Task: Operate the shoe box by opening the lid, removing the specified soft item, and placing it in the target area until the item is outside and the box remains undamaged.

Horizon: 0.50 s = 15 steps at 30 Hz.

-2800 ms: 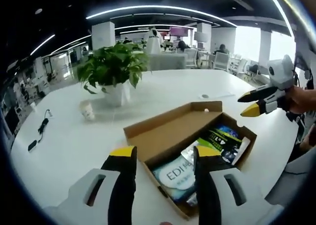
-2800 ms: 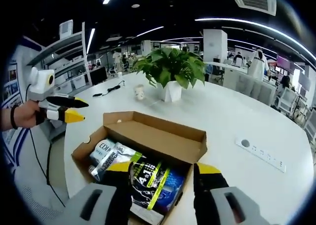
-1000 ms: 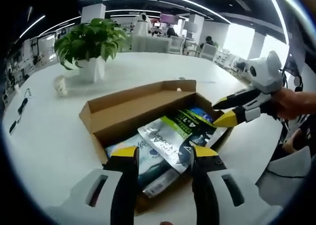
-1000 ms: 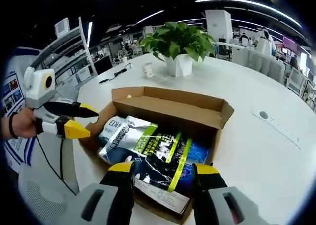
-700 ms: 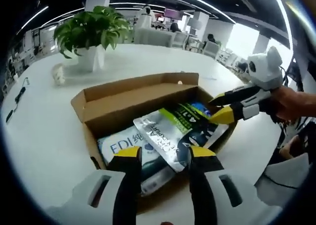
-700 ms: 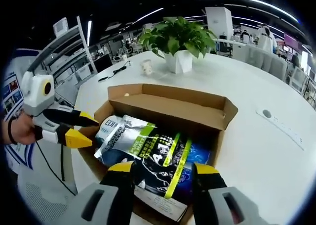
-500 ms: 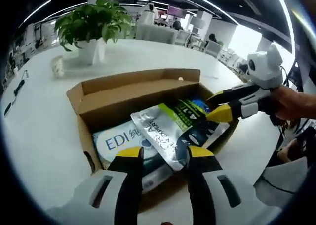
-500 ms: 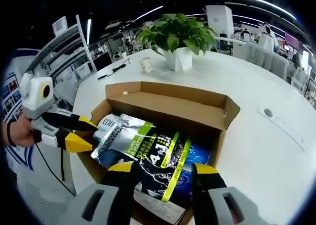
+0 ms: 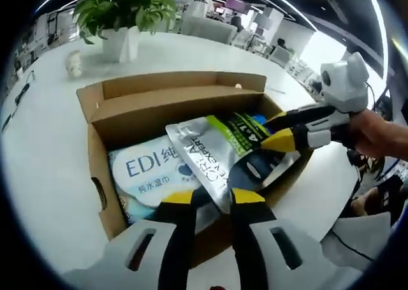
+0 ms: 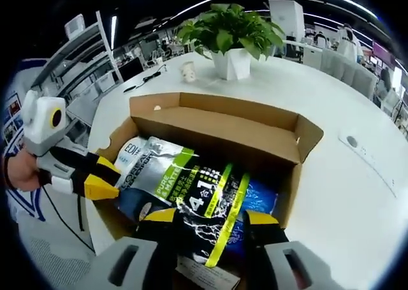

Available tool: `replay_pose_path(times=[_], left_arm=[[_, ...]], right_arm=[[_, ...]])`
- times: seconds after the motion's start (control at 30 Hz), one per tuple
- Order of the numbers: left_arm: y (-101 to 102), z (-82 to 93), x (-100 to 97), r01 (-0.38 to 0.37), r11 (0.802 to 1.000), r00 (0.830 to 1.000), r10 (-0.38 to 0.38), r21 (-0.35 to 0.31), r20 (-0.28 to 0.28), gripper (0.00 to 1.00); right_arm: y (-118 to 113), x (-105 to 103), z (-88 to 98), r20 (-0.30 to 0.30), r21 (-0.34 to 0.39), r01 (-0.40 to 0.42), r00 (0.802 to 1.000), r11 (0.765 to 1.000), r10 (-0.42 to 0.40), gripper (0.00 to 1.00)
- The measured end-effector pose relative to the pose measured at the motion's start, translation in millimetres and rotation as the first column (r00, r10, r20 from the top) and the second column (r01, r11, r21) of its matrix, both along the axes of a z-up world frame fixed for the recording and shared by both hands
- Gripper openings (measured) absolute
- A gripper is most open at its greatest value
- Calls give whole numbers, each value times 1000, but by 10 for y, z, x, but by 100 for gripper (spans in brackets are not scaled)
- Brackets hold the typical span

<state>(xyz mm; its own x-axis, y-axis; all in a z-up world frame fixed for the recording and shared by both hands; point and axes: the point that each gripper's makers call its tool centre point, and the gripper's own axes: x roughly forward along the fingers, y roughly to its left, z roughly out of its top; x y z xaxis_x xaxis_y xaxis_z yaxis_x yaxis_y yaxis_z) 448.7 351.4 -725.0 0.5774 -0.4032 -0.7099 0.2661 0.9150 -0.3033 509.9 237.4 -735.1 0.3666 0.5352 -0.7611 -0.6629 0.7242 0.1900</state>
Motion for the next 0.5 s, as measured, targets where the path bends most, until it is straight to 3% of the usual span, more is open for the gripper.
replay_pose_path(times=[0.27, 0.5], left_arm=[[-107, -39, 31, 8, 1000, 999, -9, -30, -35, 16], [-112, -38, 32, -3, 999, 999, 0, -54, -45, 16]], right_arm=[[-21, 14, -43, -64, -36, 1, 998, 999, -3, 34], [-50, 29, -37, -62, -44, 2, 998, 999, -5, 29]])
